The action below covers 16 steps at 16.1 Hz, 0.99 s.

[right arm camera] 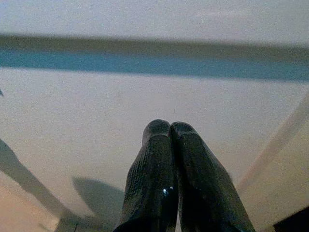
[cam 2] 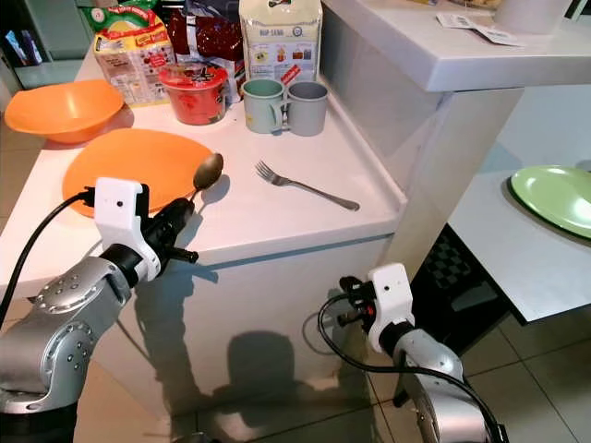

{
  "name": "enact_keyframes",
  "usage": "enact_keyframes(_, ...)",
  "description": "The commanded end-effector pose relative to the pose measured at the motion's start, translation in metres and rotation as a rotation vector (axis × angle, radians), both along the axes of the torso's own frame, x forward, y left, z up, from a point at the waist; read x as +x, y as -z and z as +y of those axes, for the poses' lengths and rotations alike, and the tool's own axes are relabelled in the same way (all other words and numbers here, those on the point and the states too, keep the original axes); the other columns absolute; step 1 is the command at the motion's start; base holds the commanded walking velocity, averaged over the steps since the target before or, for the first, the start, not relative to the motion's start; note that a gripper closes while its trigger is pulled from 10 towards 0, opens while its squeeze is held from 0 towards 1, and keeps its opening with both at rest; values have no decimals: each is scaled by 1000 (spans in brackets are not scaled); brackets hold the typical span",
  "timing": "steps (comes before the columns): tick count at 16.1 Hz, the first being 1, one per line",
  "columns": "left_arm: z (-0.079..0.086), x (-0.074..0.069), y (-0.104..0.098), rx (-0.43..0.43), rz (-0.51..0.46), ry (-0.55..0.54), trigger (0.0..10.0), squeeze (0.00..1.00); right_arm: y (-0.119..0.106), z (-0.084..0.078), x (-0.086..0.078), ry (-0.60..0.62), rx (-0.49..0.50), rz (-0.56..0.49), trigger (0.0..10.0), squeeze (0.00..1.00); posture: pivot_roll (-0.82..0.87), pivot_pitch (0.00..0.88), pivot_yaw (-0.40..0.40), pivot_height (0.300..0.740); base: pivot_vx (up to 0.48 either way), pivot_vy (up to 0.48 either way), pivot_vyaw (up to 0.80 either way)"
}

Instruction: Setting the table

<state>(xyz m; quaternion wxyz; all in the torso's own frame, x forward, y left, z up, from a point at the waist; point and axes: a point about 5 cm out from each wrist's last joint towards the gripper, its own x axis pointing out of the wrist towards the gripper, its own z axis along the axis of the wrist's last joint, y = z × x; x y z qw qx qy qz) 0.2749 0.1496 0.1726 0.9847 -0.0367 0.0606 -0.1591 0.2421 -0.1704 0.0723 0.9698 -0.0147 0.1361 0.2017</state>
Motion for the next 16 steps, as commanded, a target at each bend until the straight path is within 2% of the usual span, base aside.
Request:
enact_keyframes(1,-2,-3,-4,10,-31,6,0,0,-12,3,1,-4,7,-36,10000,0,21,0,-7,740,0,0,0)
enact_keyframes(3,-4,-8,2,2,-16,3,0,0,-21,5,0,-9,12,-61,10000,0,17,0,-8,740,0,0,0)
enact_keyframes(6,-9,-10,4,2,-23,16,0,0,-21,6,1,-2,15,-61,10000,0,17,0,-8,740,0,0,0)
enact_keyframes(16,-12,-5,5,3,-16,11,0,0,-16,13,3,3,28,-33,10000,0,21,0,-4,740,0,0,0)
